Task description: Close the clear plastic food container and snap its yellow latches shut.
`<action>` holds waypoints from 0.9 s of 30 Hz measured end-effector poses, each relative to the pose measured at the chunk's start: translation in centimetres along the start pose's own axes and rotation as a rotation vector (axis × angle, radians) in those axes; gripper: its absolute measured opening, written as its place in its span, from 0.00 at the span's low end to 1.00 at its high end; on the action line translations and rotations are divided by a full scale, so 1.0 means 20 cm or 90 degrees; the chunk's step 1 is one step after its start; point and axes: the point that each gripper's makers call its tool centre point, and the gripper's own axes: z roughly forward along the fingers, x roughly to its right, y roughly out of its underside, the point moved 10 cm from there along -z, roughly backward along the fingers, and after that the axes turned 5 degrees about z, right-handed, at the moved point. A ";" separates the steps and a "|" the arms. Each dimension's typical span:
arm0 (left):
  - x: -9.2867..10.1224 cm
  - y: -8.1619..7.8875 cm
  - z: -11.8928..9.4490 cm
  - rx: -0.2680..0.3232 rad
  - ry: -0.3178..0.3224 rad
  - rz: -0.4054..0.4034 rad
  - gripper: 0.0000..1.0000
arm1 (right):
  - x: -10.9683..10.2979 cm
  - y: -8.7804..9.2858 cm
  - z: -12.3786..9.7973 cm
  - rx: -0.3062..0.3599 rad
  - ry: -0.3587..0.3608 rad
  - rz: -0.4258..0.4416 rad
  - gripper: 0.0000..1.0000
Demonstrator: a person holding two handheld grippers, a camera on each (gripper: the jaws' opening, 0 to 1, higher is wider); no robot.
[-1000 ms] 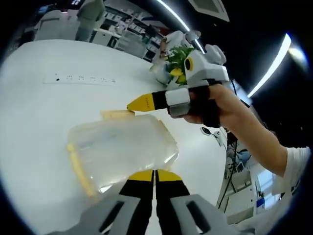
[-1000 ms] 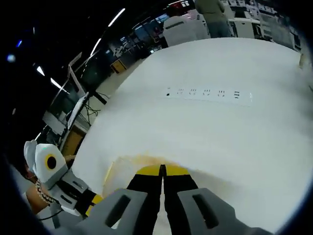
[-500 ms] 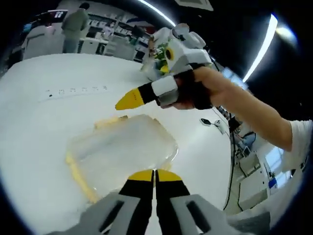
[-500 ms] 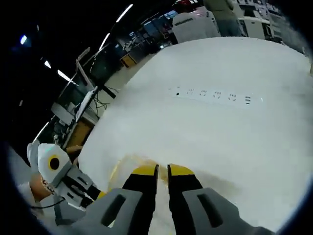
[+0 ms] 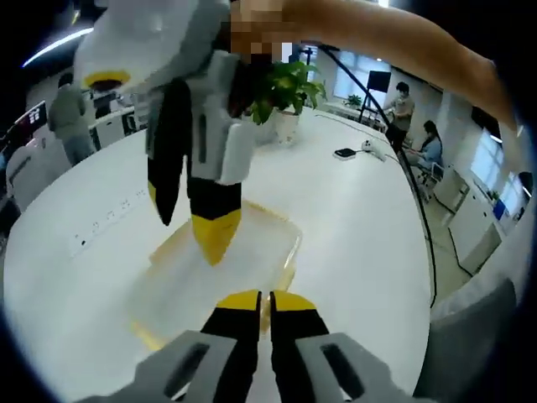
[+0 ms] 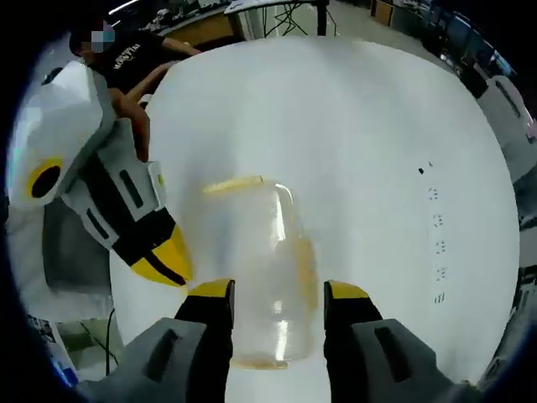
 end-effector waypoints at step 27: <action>0.06 -0.06 0.08 -0.136 -0.017 0.425 0.25 | 0.07 -0.16 0.06 -0.161 -0.020 -0.071 0.38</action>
